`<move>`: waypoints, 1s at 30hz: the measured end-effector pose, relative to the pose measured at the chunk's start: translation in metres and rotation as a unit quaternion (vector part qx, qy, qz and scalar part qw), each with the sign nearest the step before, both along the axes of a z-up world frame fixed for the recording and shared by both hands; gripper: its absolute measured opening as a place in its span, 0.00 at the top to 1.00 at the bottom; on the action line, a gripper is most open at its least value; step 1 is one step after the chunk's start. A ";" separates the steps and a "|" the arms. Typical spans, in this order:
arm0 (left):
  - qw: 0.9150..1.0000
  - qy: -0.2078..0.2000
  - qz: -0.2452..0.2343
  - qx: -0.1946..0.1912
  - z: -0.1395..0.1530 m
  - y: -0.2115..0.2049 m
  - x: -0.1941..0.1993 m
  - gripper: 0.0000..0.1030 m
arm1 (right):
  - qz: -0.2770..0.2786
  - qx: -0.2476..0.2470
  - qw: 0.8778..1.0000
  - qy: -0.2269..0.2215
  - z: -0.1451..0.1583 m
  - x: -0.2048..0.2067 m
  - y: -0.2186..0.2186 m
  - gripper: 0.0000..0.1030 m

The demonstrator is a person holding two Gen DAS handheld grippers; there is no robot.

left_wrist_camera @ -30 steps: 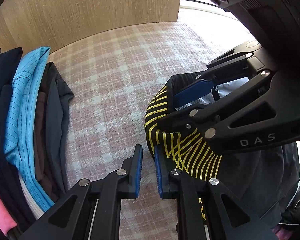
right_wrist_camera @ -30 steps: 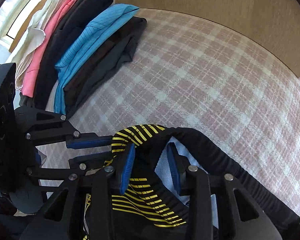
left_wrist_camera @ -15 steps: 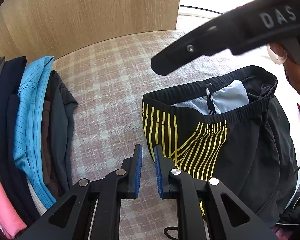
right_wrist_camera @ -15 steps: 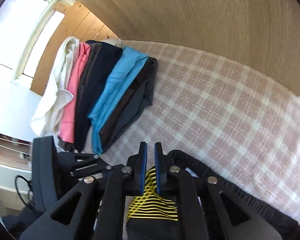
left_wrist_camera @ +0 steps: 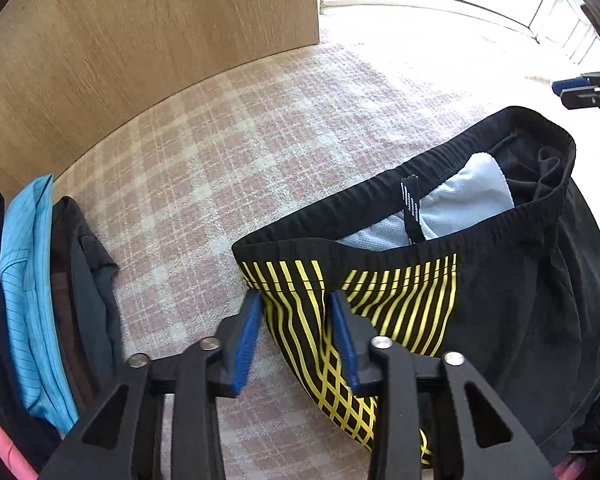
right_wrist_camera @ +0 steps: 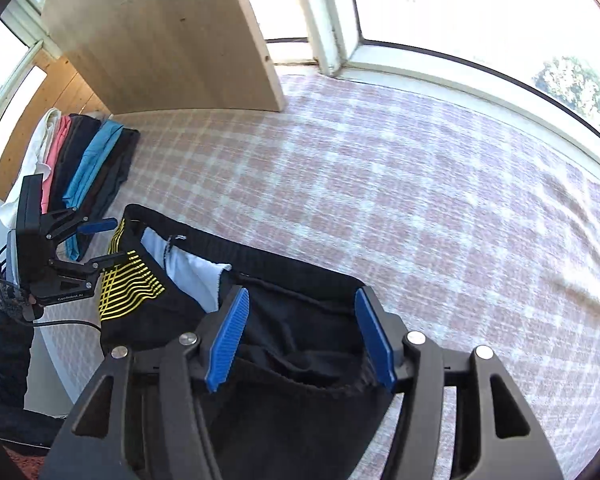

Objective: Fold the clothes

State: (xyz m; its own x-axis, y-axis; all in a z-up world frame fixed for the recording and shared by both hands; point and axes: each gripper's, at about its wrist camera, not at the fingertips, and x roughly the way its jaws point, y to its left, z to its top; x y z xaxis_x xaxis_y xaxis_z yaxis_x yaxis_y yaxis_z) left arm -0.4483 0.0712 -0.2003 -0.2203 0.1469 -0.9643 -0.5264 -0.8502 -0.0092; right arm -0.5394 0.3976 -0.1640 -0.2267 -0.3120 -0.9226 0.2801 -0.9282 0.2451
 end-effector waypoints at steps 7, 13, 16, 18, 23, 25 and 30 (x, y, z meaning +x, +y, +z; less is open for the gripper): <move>0.998 -0.012 0.024 0.060 0.017 -0.024 -0.003 0.98 | 0.021 0.011 1.000 -0.006 -0.028 0.015 0.051 0.45; 0.994 -0.032 0.065 0.082 0.016 -0.046 -0.006 0.98 | 0.118 -0.004 0.993 0.018 -0.037 0.027 0.032 0.45; 0.994 -0.032 0.069 0.074 0.010 -0.043 -0.011 0.98 | 0.162 0.036 0.985 0.048 -0.041 0.025 0.012 0.45; 0.994 -0.032 0.071 0.070 0.007 -0.041 -0.014 0.98 | 0.159 0.045 0.985 0.048 -0.049 0.010 0.006 0.45; 0.995 -0.031 0.061 0.069 0.006 -0.041 -0.012 0.92 | 0.102 0.020 0.995 -0.012 -0.068 -0.032 0.013 0.45; 0.995 -0.033 0.057 0.069 0.005 -0.040 -0.011 0.72 | 0.104 -0.017 0.994 -0.017 -0.065 -0.032 0.017 0.45; 0.997 -0.032 0.054 0.049 -0.005 -0.029 -0.021 0.70 | 0.113 -0.024 0.993 -0.022 -0.070 -0.030 0.016 0.45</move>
